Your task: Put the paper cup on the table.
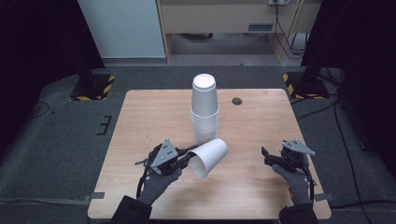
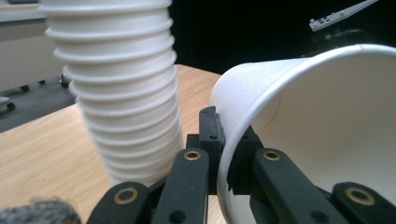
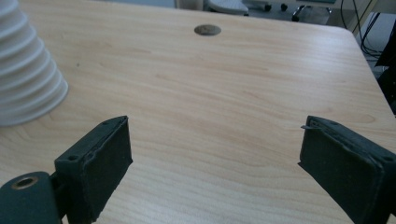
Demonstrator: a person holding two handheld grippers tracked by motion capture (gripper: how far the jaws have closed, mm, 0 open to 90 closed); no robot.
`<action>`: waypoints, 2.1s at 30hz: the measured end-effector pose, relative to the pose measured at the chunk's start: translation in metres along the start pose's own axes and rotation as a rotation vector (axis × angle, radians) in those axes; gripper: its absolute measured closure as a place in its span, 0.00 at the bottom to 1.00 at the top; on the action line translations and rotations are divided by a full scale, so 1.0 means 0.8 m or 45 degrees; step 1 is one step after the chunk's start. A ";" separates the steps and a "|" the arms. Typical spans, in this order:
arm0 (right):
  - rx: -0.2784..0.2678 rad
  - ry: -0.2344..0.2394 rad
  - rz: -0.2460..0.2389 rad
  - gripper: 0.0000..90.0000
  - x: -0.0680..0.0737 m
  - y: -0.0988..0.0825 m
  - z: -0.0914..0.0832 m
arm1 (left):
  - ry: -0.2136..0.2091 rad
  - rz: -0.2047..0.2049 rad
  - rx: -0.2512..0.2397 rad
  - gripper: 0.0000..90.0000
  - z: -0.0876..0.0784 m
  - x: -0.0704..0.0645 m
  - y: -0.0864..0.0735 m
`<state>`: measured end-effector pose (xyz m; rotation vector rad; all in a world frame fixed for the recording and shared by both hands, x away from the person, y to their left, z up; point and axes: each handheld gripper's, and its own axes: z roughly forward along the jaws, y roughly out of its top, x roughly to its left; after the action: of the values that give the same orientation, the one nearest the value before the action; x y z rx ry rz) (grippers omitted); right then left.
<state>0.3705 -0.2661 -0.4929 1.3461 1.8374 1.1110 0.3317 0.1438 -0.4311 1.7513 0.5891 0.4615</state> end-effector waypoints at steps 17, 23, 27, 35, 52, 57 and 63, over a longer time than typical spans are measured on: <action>0.157 0.006 -0.080 0.10 -0.005 -0.021 0.015 | 0.186 -0.059 0.082 0.96 -0.075 0.043 -0.020; 0.225 -0.012 -0.114 0.10 -0.006 -0.028 0.022 | 0.276 -0.100 0.106 0.96 -0.093 0.065 -0.026; 0.262 -0.013 -0.131 0.10 -0.006 -0.031 0.025 | 0.325 -0.127 0.130 0.96 -0.102 0.075 -0.032; 0.337 -0.009 -0.170 0.09 0.000 -0.039 0.035 | 0.448 -0.182 0.175 0.96 -0.121 0.099 -0.036; 0.324 0.011 -0.131 0.09 -0.002 -0.044 0.038 | 0.607 -0.306 0.354 0.96 -0.156 0.144 -0.041; 0.327 0.016 -0.126 0.08 -0.002 -0.044 0.038 | 0.631 -0.366 0.477 0.96 -0.164 0.156 -0.040; 0.332 0.024 -0.103 0.09 -0.003 -0.044 0.038 | 0.665 -0.414 0.568 0.96 -0.170 0.167 -0.037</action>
<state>0.3807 -0.2645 -0.5382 1.3926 2.0873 0.8678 0.3531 0.3355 -0.4253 1.9020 1.4130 0.5910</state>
